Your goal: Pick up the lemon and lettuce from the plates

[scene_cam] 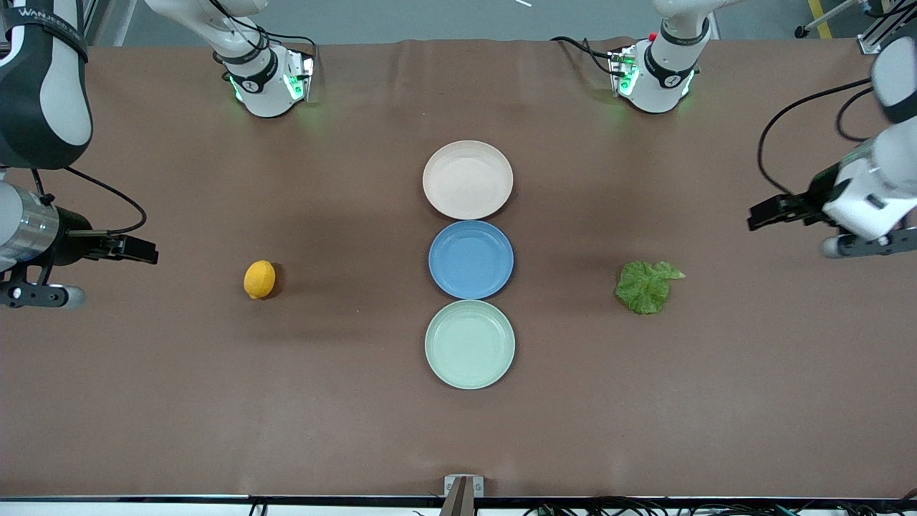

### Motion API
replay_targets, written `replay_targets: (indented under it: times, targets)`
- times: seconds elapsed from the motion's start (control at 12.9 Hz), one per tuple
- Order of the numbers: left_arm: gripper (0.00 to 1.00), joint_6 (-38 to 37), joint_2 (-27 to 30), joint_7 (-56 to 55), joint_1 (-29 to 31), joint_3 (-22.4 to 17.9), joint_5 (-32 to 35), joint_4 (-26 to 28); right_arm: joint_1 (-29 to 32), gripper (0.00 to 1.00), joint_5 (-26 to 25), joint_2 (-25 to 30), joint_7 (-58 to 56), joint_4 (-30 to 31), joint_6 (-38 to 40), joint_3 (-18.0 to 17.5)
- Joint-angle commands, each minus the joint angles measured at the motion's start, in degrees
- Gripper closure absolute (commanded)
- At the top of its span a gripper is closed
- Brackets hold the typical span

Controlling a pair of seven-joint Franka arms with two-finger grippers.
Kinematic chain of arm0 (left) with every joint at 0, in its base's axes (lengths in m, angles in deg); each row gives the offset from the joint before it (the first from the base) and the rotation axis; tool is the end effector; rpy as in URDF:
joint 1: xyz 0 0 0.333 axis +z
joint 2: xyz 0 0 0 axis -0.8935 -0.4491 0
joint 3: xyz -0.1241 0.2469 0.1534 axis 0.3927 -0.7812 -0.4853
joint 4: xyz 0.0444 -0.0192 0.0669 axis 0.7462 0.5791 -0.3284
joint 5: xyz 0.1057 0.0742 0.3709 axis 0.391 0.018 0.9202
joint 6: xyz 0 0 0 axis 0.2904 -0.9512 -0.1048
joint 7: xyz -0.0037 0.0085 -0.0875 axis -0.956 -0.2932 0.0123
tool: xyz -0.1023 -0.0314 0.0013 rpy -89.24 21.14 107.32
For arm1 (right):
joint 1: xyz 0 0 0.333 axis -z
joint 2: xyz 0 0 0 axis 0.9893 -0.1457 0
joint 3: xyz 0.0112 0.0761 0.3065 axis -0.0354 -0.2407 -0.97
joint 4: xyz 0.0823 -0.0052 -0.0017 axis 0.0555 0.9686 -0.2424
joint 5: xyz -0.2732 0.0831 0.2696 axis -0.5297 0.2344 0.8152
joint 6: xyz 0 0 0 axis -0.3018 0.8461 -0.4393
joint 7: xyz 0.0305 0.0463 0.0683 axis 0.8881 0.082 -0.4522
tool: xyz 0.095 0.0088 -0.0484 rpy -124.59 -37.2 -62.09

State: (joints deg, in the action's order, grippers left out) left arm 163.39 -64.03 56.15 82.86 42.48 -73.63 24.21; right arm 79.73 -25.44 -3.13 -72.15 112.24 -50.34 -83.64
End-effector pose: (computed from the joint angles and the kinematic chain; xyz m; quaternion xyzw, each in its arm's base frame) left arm 0.5703 -0.0061 0.5515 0.9978 0.0518 -0.0380 0.0160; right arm 0.6301 0.0057 0.5359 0.9954 -0.0363 -0.0874 0.0150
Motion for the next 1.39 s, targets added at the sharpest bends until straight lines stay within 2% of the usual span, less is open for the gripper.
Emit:
replay_targets:
  times: [0.0,0.15,0.46,0.54,0.7,0.77,0.85,1.32]
  targets:
    - [0.0,-5.9,-0.1,0.7,0.2,0.2,0.4,-7.1,0.8,0.0,0.3,0.1,-0.3,-0.9,2.0,-0.7]
    - [0.0,-6.5,2.0,0.6,0.3,0.2,0.3,-7.7,0.9,0.0,0.3,3.0,-0.5,1.8,1.6,-0.8]
    - [0.0,-6.6,4.8,0.7,-1.1,-1.4,0.4,-7.7,0.9,0.0,0.3,12.4,-0.6,12.2,0.0,-0.7]
    - [0.0,-6.6,4.8,0.6,-3.8,-3.4,0.4,-7.8,0.9,0.0,0.3,15.9,-0.6,16.6,-2.0,-0.7]
    - [0.0,-6.6,4.7,0.6,-13.2,-12.6,0.7,-7.7,1.6,0.0,0.3,21.1,-0.6,23.8,-5.2,-0.8]
    - [0.0,-6.6,4.6,0.6,-17.9,-17.6,0.7,-7.7,2.1,0.0,0.3,23.3,-0.6,26.1,-5.9,-1.2]
    - [0.0,-6.5,4.5,0.6,-19.7,-19.5,0.5,-7.7,2.2,0.0,0.3,24.4,-0.6,27.1,-6.0,-1.2]
    - [0.0,-6.5,4.5,0.2,-19.7,-19.6,0.3,-7.7,3.2,0.0,0.3,28.8,-0.6,30.7,-6.1,-1.3]
